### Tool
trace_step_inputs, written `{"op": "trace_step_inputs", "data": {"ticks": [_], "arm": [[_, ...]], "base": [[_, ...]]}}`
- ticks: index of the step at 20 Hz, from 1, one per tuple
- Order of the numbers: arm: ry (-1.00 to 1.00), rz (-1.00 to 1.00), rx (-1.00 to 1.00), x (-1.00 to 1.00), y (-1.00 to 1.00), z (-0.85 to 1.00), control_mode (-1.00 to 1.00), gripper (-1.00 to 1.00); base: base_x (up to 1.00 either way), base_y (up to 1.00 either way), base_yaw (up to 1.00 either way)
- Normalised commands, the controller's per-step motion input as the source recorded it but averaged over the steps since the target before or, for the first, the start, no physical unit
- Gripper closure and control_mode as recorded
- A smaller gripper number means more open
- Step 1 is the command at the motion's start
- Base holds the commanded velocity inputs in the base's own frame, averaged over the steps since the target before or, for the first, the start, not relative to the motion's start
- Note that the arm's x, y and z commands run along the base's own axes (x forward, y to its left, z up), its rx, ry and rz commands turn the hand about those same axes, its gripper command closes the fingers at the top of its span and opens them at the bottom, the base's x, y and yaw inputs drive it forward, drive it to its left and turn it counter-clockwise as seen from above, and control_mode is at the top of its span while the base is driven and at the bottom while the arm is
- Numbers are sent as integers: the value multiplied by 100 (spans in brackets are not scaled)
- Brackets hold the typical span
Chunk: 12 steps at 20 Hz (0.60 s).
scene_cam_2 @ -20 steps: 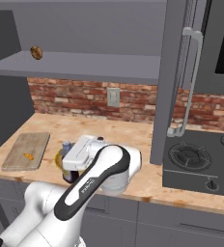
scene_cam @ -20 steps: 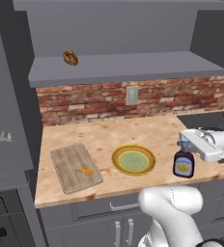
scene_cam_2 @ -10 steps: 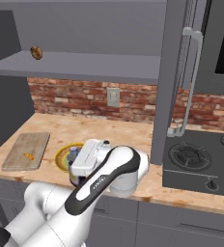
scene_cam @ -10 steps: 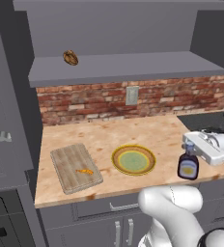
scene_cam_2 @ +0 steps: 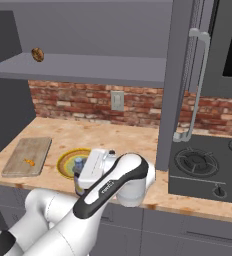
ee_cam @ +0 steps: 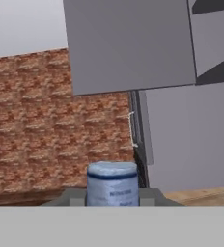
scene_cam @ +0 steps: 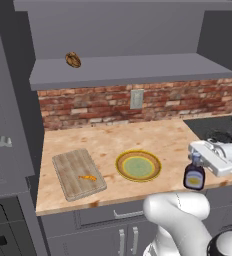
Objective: Pick the shrimp from the plate and place it on the cutting board. Then pick the condiment bottle from the cabinet and place it next to the cutting board.
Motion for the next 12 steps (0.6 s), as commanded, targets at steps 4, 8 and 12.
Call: {"op": "trace_step_inputs", "data": {"ticks": [4, 8, 12], "arm": [[-4, 0, 0, 5, -2, -20, -100, 100], [-3, -3, 0, 7, -3, -26, -100, 100], [-5, -8, 0, 7, -4, -28, -100, 100]], "base": [[0, 0, 0], [0, 0, 0], [0, 0, 0]]}}
